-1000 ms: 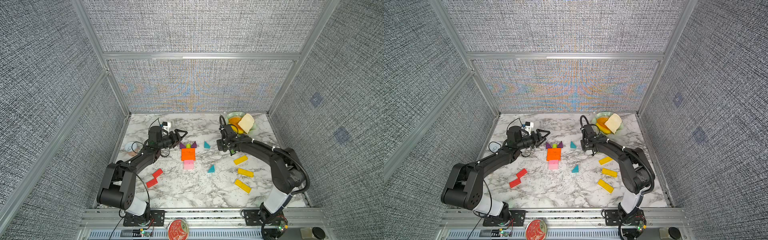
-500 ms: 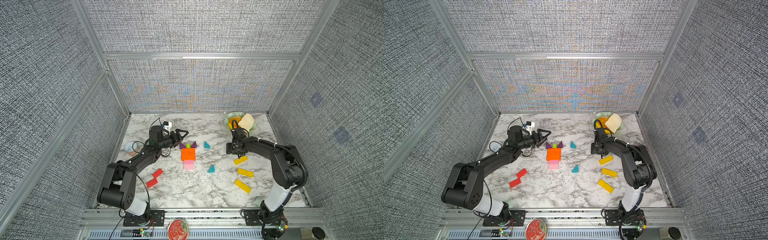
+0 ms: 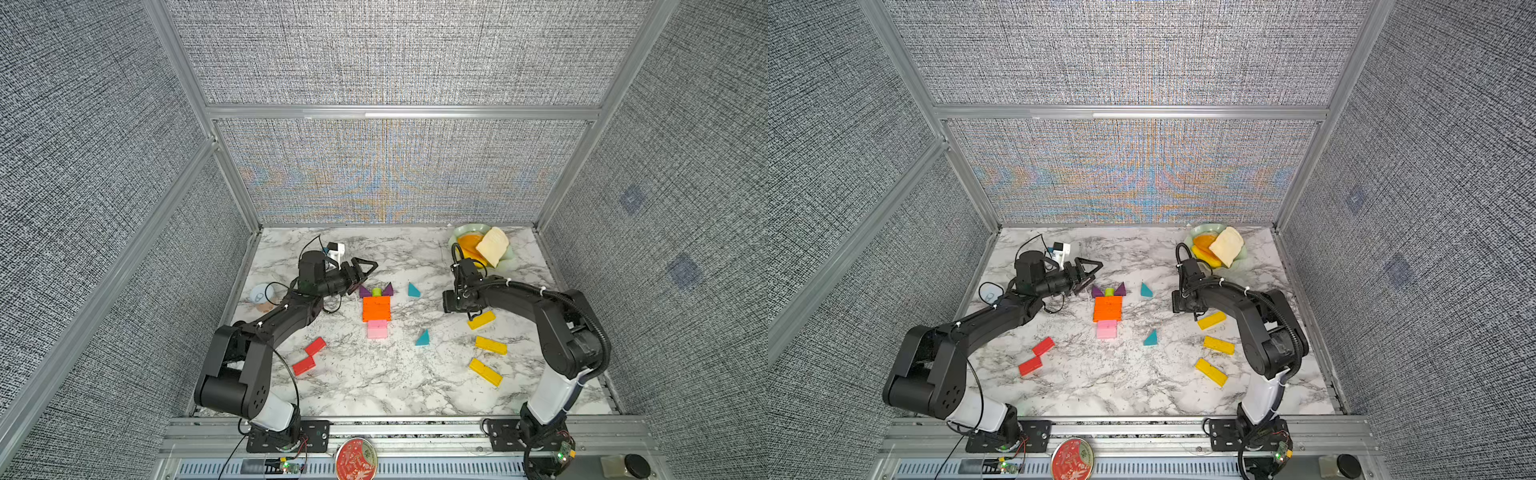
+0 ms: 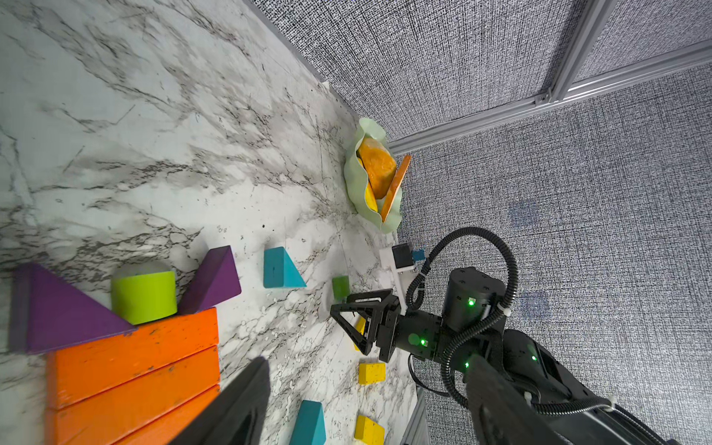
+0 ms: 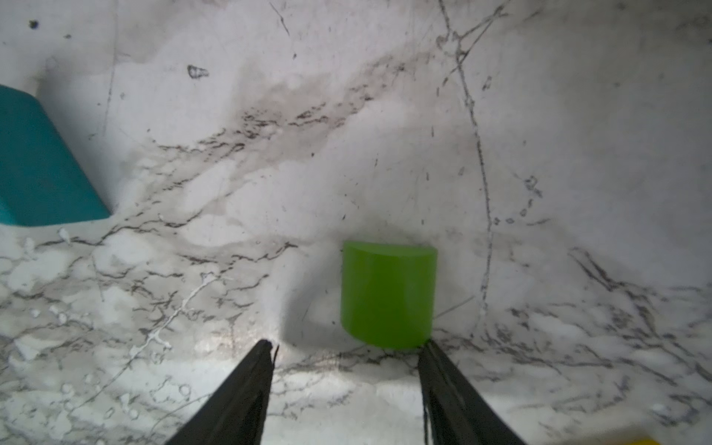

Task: Assemble a carrot with building blocks
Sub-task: Assemble the building block at the center of the board.

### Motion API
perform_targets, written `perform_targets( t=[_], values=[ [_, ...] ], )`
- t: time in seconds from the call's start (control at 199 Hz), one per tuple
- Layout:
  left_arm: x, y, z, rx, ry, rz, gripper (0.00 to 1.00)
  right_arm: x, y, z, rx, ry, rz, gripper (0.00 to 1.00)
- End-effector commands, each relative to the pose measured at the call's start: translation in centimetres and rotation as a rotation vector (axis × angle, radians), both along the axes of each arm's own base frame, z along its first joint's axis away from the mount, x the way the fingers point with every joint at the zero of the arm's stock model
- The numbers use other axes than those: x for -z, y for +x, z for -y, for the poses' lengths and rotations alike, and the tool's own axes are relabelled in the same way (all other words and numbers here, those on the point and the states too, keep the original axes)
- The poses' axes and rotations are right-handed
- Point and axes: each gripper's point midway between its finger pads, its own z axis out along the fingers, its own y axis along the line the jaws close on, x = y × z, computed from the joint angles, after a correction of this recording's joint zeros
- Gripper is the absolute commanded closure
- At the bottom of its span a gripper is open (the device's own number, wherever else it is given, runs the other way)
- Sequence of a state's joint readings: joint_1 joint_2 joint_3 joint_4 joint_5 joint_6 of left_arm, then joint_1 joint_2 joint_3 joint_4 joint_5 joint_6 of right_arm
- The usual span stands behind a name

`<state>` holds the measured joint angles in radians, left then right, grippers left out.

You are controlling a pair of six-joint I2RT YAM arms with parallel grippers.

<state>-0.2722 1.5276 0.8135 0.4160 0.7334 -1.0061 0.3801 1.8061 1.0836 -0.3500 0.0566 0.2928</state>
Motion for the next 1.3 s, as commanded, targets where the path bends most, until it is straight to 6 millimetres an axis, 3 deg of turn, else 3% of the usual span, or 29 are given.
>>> perform_targets(
  t=[0.0,0.161,0.296,0.687,1.048,1.294],
  values=[
    [-0.5,0.1,0.1,0.008,-0.005,0.021,0.19,-0.4,0.1,1.2,0.043,-0.060,0.005,0.36],
    [-0.4,0.1,0.2,0.008,-0.004,0.017,0.19,-0.7,1.2,1.4,0.057,-0.065,0.014,0.37],
    [-0.5,0.1,0.2,0.008,-0.003,0.020,0.19,0.0,2.1,1.5,0.054,-0.069,-0.007,0.43],
    [-0.7,-0.1,0.2,0.010,-0.007,0.021,0.19,1.4,1.9,0.8,0.042,-0.041,-0.048,0.55],
    [-0.7,0.0,0.2,0.009,-0.005,0.024,0.19,1.3,2.0,-1.0,0.035,-0.048,-0.031,0.60],
    [-0.7,0.0,0.2,0.008,-0.005,0.023,0.19,0.8,3.0,-3.8,0.006,-0.014,-0.011,0.60]
  ],
)
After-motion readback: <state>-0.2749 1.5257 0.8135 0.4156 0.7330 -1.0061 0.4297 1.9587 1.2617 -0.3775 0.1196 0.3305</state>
